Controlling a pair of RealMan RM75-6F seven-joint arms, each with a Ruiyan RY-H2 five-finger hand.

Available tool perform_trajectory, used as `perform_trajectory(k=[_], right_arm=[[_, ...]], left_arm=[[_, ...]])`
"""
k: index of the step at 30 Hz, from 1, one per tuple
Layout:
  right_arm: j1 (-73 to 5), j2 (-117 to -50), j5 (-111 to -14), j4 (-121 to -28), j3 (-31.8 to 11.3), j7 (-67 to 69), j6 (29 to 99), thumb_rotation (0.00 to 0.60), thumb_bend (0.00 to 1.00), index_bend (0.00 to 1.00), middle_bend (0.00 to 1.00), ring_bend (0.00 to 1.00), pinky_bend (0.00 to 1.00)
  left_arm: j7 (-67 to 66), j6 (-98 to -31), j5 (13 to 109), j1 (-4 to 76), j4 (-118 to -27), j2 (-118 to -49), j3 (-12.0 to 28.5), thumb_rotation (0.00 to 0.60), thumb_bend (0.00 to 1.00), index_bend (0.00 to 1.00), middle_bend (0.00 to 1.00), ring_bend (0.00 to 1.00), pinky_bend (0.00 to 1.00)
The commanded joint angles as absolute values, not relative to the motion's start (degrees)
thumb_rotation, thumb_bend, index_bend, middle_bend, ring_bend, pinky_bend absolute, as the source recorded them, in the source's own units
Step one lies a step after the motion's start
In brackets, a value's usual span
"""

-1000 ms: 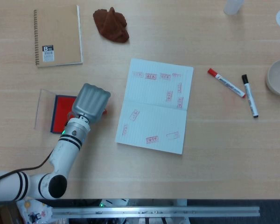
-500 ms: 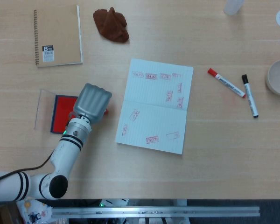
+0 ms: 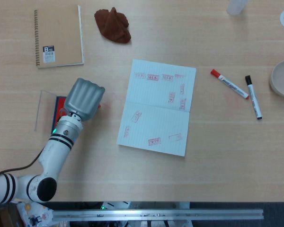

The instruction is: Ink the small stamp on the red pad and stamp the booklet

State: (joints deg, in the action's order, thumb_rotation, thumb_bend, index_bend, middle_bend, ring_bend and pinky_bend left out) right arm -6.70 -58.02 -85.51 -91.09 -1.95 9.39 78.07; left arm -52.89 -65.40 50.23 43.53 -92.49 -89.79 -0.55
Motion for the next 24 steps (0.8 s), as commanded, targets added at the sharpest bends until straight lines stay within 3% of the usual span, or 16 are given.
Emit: perform_trajectory(k=[1,24], right_arm=[[-6.7,-58.1,-85.6,-91.1,-1.9,9.4,78.1,0.6,0.15,0.34,0.4,0.29,0.36],[-6.3,-58.3,-85.9,-91.6,-1.6,9.0,78.8,0.6,0.15,0.34,0.4,0.29,0.36]], left_arm=[[-53.3,-65.9,51.6,43.0,-93.2,-87.9,-1.7,0.6,0.29,0.59,1.0,1.0,1.0],[-56.3,-62.5,52.5,41.1,-89.8,-84.4,-5.8,0.6,0.29,0.6,1.0,1.0,1.0]])
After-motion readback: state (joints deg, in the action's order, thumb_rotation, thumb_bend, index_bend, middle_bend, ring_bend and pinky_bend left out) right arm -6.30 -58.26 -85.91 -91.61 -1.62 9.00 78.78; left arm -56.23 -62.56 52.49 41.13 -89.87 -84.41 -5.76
